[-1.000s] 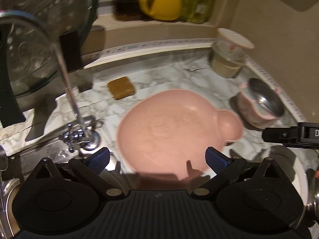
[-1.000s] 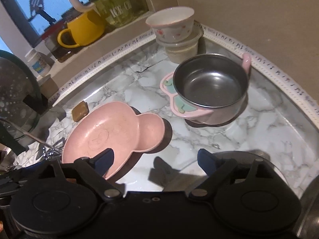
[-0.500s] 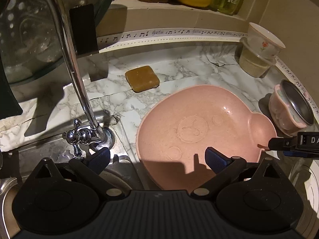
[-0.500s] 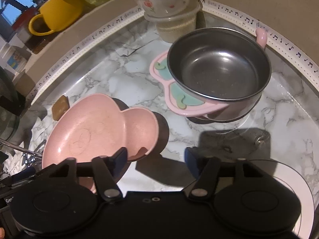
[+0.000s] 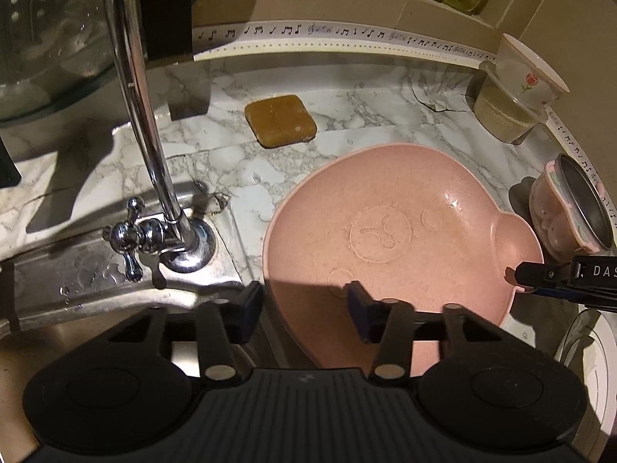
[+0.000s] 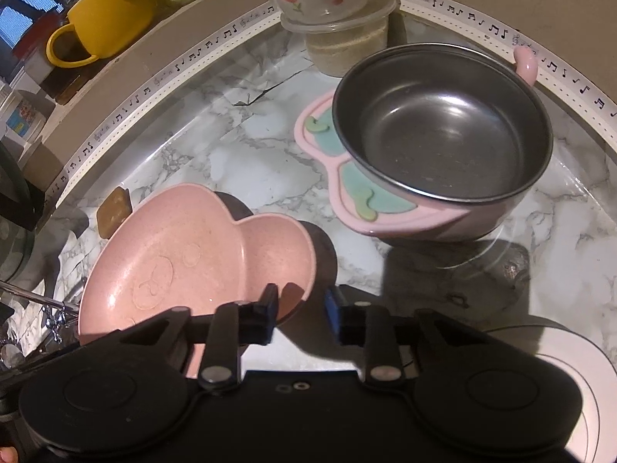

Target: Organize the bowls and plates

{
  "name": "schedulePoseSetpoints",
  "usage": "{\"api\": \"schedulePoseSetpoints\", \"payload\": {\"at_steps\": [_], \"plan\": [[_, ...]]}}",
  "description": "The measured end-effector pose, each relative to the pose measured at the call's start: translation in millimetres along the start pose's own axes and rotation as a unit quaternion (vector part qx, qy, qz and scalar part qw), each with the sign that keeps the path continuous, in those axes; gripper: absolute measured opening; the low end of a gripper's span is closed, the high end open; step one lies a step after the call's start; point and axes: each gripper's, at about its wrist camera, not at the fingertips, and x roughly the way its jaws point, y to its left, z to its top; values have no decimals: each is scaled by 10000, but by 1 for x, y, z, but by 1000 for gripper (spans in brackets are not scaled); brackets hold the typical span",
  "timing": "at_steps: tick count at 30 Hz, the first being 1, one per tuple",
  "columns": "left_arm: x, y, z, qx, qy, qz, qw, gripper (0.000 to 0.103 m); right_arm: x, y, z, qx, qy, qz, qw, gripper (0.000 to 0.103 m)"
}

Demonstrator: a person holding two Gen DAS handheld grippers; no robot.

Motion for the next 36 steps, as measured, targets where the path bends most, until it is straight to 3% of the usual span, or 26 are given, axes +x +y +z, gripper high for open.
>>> {"api": "schedulePoseSetpoints", "payload": {"at_steps": [2, 4, 8, 15, 24, 36], "plan": [[-1, 1, 0, -1, -17, 21, 10000, 41, 0, 0, 0, 31, -6, 42, 10000, 17], [-2, 1, 1, -3, -35, 21, 10000, 31, 0, 1, 0, 25, -23, 30, 10000, 16], [-4, 3, 1, -16, -36, 100, 9999, 23, 0, 1, -1, 22, -64, -31, 10000, 16], [-14, 3, 0, 28, -135, 77, 9999, 21, -8, 6, -6, -65, -69, -156, 9998, 14], [-37, -7, -2, 74, 30, -113, 9999, 21, -45, 14, -22, -68, -63, -288, 9995, 14], [-69, -47, -16, 484, 118, -524, 9974, 21, -105, -23, -49, 224, -241, -449, 9985, 14]]}}
